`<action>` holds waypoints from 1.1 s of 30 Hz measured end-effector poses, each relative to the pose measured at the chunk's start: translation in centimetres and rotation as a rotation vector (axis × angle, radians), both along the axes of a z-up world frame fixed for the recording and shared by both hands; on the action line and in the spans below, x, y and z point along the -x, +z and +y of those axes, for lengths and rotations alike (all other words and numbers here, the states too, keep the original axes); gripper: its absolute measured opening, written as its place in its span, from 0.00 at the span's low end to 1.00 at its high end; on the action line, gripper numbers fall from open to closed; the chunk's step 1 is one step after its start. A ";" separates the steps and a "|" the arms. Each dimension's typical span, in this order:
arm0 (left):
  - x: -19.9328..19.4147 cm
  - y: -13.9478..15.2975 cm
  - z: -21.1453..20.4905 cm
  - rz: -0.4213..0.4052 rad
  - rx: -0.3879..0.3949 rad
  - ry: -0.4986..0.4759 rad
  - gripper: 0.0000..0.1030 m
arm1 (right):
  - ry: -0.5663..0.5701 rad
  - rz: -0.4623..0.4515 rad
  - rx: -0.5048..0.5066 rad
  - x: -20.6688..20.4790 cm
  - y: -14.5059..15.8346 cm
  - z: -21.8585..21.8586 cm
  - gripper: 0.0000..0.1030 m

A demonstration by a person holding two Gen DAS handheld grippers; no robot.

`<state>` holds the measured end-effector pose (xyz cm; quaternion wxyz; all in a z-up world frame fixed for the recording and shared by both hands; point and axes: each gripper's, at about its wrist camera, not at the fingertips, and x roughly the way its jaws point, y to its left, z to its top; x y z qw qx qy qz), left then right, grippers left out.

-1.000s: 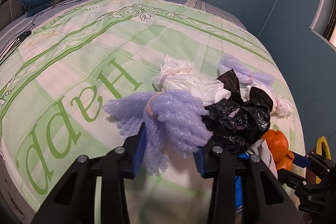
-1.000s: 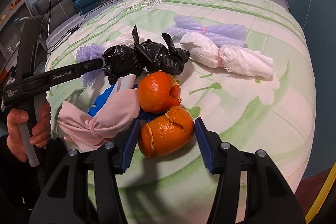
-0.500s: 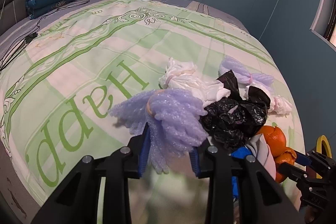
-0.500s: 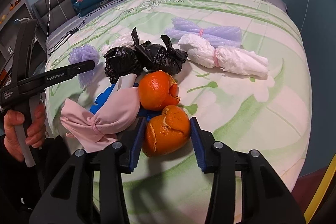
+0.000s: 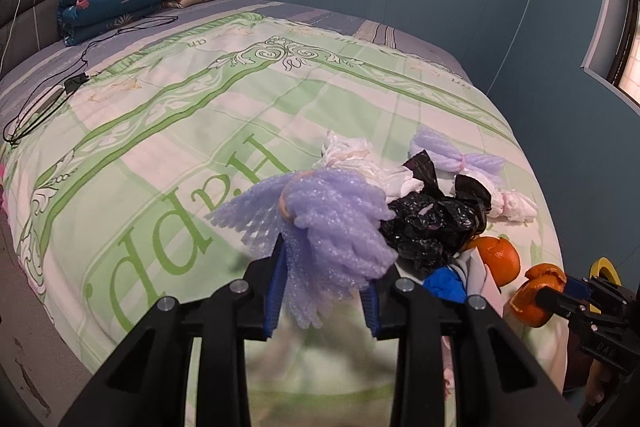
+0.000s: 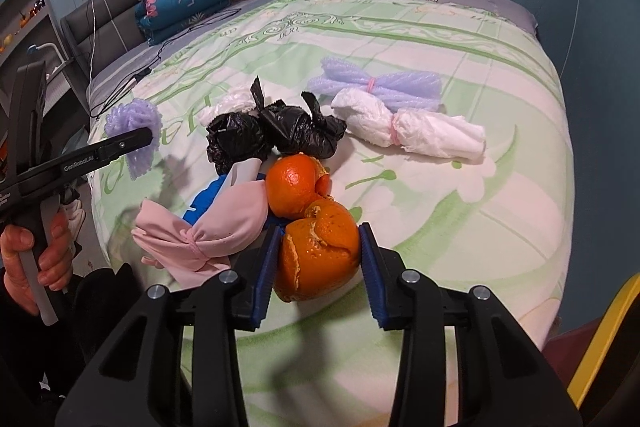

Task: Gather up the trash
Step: 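Lift the purple foam and orange peel and carry both over the yellow bin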

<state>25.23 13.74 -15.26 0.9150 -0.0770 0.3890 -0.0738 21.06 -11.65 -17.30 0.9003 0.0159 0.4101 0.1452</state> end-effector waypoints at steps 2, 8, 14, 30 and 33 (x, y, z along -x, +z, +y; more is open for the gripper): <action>0.5 0.5 0.3 -0.008 -0.002 0.002 0.29 | -0.005 -0.011 -0.001 0.3 0.5 -0.3 0.36; 2.1 2.2 0.6 -0.045 0.002 0.008 0.29 | -0.010 -0.036 -0.030 1.7 2.1 -1.2 0.36; 3.8 4.7 -0.1 -0.095 0.019 -0.003 0.29 | -0.014 -0.083 -0.044 3.4 4.1 -2.2 0.36; 9.0 10.5 -8.1 -0.205 0.042 -0.194 0.29 | -0.107 -0.178 -0.085 8.2 8.0 -8.4 0.36; 9.6 11.0 -10.3 -0.209 0.048 -0.245 0.29 | -0.145 -0.201 -0.099 9.1 8.8 -10.4 0.36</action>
